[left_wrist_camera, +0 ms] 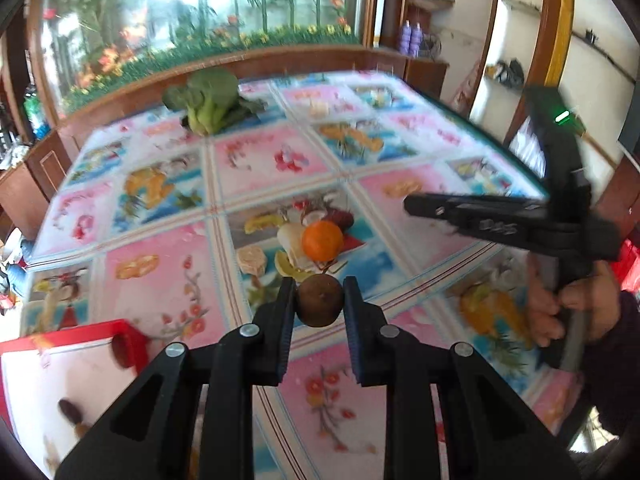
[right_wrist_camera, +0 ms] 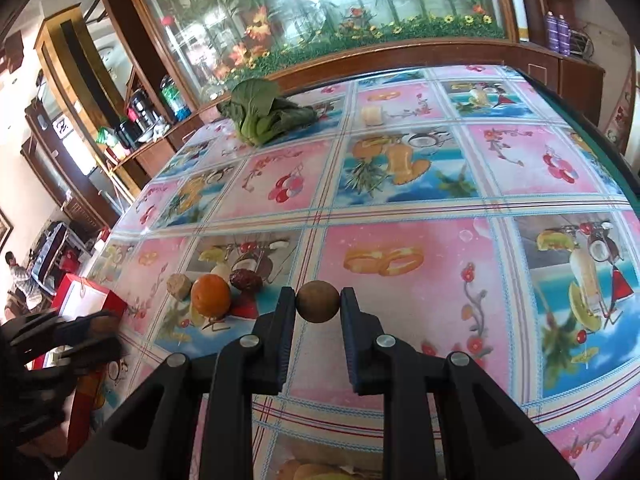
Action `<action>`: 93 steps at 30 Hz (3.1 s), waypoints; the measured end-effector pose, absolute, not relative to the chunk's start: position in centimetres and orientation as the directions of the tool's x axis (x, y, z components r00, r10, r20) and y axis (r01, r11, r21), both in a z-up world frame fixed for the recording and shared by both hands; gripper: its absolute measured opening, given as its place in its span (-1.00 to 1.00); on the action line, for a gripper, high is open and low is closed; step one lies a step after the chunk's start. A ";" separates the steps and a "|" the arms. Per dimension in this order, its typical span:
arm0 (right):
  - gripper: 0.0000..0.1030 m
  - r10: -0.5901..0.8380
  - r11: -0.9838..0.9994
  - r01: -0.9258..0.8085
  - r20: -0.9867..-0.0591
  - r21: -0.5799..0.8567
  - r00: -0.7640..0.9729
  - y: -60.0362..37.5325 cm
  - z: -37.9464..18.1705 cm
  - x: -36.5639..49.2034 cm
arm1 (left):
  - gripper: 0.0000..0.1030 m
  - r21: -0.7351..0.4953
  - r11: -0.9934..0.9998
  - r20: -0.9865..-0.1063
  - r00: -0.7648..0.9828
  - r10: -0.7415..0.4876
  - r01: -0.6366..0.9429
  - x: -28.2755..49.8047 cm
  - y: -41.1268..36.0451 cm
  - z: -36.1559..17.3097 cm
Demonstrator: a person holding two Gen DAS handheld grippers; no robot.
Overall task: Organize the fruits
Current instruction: 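Carry both brown round fruits into the tray and open both grippers, then move both open grippers back over the fruit on the table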
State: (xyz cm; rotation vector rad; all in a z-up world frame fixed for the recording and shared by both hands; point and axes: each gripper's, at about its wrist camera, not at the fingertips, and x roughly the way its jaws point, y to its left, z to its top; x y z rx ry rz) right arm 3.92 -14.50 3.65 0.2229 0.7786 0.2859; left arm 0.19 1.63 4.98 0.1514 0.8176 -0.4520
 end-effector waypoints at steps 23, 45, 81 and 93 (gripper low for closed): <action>-0.60 0.624 0.780 -0.488 -0.537 0.391 0.568 2.0 8.5 -4.2 | -0.51 -0.023 1.000 -0.640 0.768 -0.010 -0.006 -11.8 20.9 10.0; -0.60 0.584 0.695 -0.661 -0.759 0.284 0.289 19.4 2.5 -7.8 | -0.51 -0.045 0.974 -0.786 0.610 0.103 -0.222 -12.9 31.1 2.3; -0.13 0.320 0.946 -0.239 -0.732 0.216 0.601 -5.2 3.0 2.7 | 0.33 0.041 0.968 -0.789 0.602 -0.121 0.248 -2.8 7.6 6.6; -0.17 0.326 0.944 -0.234 -0.748 0.231 0.578 -3.8 2.2 5.9 | 0.33 0.048 0.974 -0.823 0.561 -0.088 0.223 1.4 6.8 4.7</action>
